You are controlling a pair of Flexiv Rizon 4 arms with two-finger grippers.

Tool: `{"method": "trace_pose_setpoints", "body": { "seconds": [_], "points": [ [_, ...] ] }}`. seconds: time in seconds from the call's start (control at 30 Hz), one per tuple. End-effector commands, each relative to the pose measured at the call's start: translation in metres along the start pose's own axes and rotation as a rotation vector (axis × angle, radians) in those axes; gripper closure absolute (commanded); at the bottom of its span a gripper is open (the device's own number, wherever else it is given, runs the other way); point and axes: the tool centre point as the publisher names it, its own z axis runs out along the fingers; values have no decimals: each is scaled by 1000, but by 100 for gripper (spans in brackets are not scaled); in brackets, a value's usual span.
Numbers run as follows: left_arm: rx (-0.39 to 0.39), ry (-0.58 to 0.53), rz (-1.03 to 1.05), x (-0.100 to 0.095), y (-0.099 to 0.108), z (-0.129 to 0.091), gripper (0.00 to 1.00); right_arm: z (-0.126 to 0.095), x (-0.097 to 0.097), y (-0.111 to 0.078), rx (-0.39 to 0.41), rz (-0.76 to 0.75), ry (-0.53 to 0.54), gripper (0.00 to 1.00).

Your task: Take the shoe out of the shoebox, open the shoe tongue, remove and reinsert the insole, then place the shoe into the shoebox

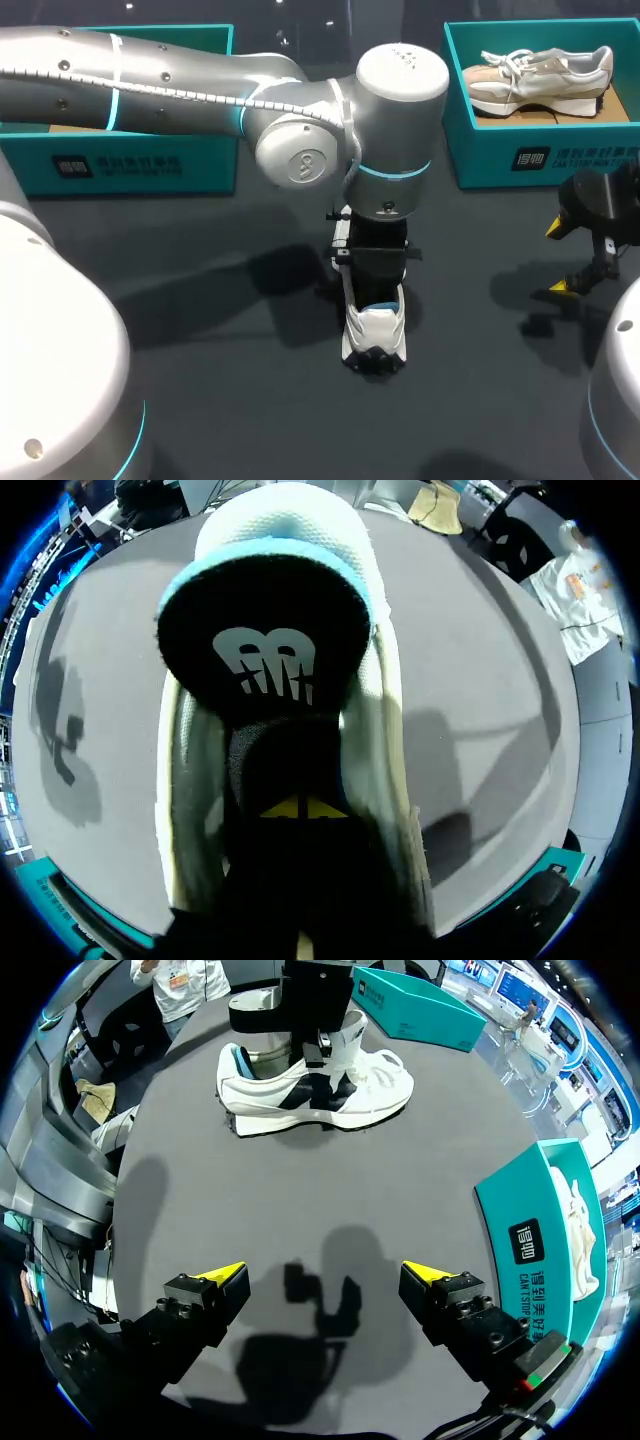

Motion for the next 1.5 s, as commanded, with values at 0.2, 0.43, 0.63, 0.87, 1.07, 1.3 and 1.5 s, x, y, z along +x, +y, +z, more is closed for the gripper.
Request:
{"method": "trace_pose_setpoints", "body": {
  "seconds": [0.2,0.43,0.63,0.87,1.07,1.3,1.5],
  "points": [
    [216,-160,80,8,-38,-52,100,-1,2,0,4,1,-3,0],
    [343,-181,96,3,-56,-63,100,-1,2,0,4,1,-3,0],
    [376,-208,87,-3,-66,-66,100,-1,2,0,4,1,-3,0],
    [384,-183,116,-15,-76,-52,100,-1,2,0,4,1,-3,0],
    [422,-143,119,-24,-78,-21,100,-1,2,0,4,1,-3,0],
    [442,-132,127,-28,-77,5,100,-1,2,0,4,1,-3,0],
    [327,-58,120,-22,-79,18,100,-1,2,0,4,1,-3,0]
  ]
}}
